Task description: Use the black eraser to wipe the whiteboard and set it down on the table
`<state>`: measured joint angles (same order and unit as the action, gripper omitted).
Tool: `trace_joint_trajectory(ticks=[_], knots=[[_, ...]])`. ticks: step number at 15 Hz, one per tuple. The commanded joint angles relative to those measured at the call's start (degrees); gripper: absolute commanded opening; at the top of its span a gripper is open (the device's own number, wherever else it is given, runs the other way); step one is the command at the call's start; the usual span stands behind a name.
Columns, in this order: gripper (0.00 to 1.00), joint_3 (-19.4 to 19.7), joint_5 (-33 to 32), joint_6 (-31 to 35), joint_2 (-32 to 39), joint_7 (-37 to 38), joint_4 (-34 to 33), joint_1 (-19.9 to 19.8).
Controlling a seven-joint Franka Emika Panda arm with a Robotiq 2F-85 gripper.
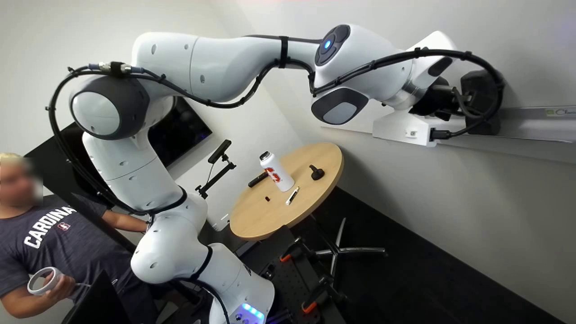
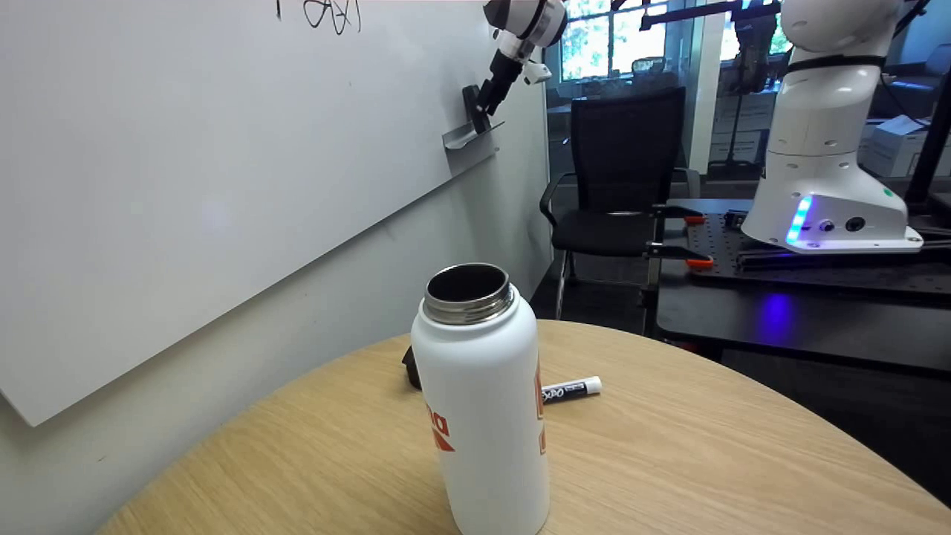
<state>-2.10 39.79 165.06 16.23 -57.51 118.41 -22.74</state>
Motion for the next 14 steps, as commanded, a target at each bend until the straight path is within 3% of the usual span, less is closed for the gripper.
trace_joint_trajectory(ticks=[1, 6, 12, 14], knots=[[0.64, -1.54, 2.10, 0.62, -0.24, -3.01, -0.39, -1.05], [0.27, -1.52, 1.81, 0.99, -0.20, -3.00, -0.35, -0.89], [0.27, -0.64, 0.36, 0.46, -2.39, -1.46, 1.56, -0.25], [0.27, -1.73, 1.58, -0.69, -5.10, -4.80, 3.18, -1.26]])
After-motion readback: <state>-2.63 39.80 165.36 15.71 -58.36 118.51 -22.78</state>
